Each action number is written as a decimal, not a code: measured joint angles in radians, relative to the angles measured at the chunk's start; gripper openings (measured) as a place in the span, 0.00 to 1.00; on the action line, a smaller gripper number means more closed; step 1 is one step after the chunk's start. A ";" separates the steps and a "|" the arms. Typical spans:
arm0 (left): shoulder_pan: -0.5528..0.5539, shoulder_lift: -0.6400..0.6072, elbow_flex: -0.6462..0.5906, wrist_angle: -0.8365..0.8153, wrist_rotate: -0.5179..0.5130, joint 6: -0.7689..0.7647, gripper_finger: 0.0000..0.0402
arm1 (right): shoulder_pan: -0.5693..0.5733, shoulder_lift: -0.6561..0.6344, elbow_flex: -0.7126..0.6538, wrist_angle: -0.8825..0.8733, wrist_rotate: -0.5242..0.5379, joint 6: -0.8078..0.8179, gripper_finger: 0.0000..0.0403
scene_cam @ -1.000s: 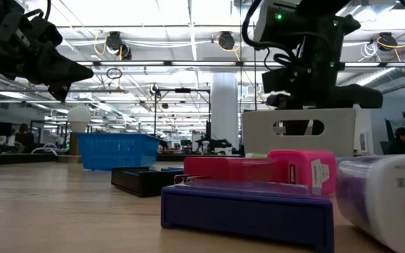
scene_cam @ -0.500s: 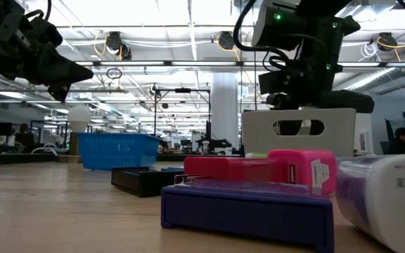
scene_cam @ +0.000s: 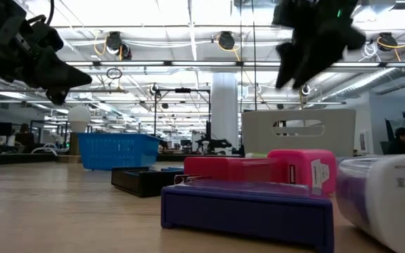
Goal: Pick & Place Office items
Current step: Put the blue digital clock into the blue bin
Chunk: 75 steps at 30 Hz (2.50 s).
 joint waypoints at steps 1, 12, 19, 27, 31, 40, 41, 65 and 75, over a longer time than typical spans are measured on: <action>0.000 0.000 0.000 -0.005 0.000 0.002 0.02 | 0.001 -0.046 0.000 0.009 0.005 0.009 0.67; 0.000 0.000 0.000 0.107 0.001 0.007 0.02 | 0.029 -0.477 -0.289 0.526 -0.021 0.020 0.26; 0.000 0.000 0.000 0.109 0.042 0.095 0.02 | 0.020 -0.669 -0.534 0.696 -0.086 0.055 0.02; 0.000 0.000 0.000 0.109 0.037 0.086 0.02 | 0.018 -0.827 -0.746 0.841 -0.085 0.112 0.03; 0.000 0.000 0.000 0.107 0.036 0.064 0.02 | 0.004 -0.865 -0.847 0.963 -0.087 0.113 0.00; -0.008 0.128 0.074 0.108 0.006 0.006 0.02 | -0.030 -0.878 -0.968 1.085 -0.085 0.144 0.00; -0.009 0.168 0.099 0.094 0.007 0.014 0.02 | -0.032 -0.879 -0.978 1.118 -0.085 0.144 0.01; -0.218 1.265 0.857 -0.210 0.187 0.121 0.09 | -0.036 -0.881 -0.988 1.137 -0.154 0.184 0.00; -0.392 1.524 1.083 -0.234 0.196 0.182 0.44 | -0.036 -0.881 -0.990 1.140 -0.269 0.168 0.00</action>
